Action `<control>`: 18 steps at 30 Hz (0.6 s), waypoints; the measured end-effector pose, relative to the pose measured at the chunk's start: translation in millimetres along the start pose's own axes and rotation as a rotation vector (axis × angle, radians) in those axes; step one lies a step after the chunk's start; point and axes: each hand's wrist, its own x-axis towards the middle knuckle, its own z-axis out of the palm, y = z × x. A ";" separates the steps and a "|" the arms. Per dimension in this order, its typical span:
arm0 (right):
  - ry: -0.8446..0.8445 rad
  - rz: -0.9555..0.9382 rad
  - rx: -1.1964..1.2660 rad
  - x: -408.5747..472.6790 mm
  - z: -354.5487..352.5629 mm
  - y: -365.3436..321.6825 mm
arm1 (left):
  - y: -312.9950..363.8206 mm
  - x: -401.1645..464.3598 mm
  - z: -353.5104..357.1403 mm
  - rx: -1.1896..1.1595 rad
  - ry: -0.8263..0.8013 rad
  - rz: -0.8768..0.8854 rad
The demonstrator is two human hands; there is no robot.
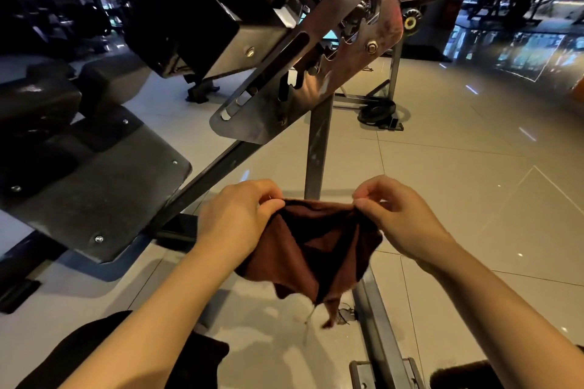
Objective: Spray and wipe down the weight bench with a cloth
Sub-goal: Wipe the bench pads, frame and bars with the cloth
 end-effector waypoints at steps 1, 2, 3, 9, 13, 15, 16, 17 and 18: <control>-0.079 0.013 0.001 -0.2 -2.9 2.2 | -1.3 0.0 0.5 0.015 -0.007 0.008; -0.158 0.018 0.005 -1.3 -4.6 2.9 | -3.6 1.2 1.3 -0.016 -0.032 0.018; -0.232 0.015 -0.003 -3.1 -5.9 3.5 | -6.7 2.6 2.2 -0.094 -0.060 0.024; -0.405 -0.057 -0.340 -13.8 -5.5 4.5 | -17.1 2.6 -2.7 -0.314 -0.118 0.189; -0.387 -0.071 -0.479 -18.2 -9.2 9.6 | -18.8 0.4 -7.6 -0.356 -0.135 0.329; -0.344 -0.176 -0.472 -22.7 -13.1 8.8 | -18.3 -1.9 -11.3 -0.399 -0.182 0.408; -0.318 -0.240 -0.432 -25.7 -13.8 6.1 | -17.6 -4.1 -12.7 -0.424 -0.223 0.459; -0.293 -0.299 -0.385 -29.1 -13.6 2.4 | -15.9 -6.9 -13.6 -0.446 -0.267 0.510; -0.269 -0.346 -0.338 -31.9 -12.7 -2.2 | -12.9 -10.5 -14.1 -0.454 -0.307 0.563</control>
